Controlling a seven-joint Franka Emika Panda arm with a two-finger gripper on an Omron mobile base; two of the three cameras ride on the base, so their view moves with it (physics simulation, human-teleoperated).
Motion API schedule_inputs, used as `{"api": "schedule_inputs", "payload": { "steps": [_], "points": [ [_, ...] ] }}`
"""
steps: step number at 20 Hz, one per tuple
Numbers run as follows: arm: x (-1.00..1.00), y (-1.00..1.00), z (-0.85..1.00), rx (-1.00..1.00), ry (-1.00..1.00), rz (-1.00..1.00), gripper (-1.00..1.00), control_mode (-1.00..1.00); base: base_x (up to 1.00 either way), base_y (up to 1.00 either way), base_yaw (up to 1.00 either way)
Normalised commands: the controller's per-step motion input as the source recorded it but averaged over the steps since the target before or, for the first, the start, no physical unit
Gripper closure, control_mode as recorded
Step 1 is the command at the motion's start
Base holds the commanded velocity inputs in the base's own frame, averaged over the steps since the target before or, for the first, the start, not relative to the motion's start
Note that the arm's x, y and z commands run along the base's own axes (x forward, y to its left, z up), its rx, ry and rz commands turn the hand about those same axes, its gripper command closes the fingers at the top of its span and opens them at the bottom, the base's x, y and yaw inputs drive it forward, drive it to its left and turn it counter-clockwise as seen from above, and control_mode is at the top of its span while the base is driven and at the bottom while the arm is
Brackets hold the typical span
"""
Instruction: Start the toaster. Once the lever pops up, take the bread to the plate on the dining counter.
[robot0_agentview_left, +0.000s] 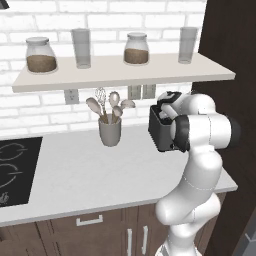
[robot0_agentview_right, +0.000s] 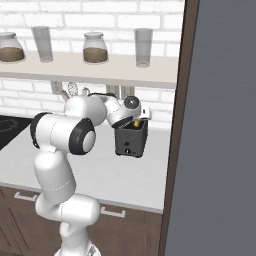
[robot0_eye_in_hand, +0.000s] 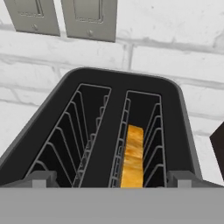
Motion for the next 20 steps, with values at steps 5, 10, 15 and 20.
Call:
{"api": "schedule_inputs", "payload": {
  "steps": [5,10,15,20],
  "points": [
    [0.00,0.00,0.00,0.00,0.00,0.00,-1.00,-1.00,0.00,0.00,0.00],
    [0.00,0.00,0.00,0.00,0.00,0.00,-1.00,-1.00,0.00,0.00,0.00],
    [0.00,0.00,0.00,0.00,0.00,0.00,-1.00,-1.00,0.00,0.00,0.00],
    [0.00,0.00,0.00,0.00,0.00,0.00,-1.00,-1.00,0.00,0.00,0.00]
  ]
}}
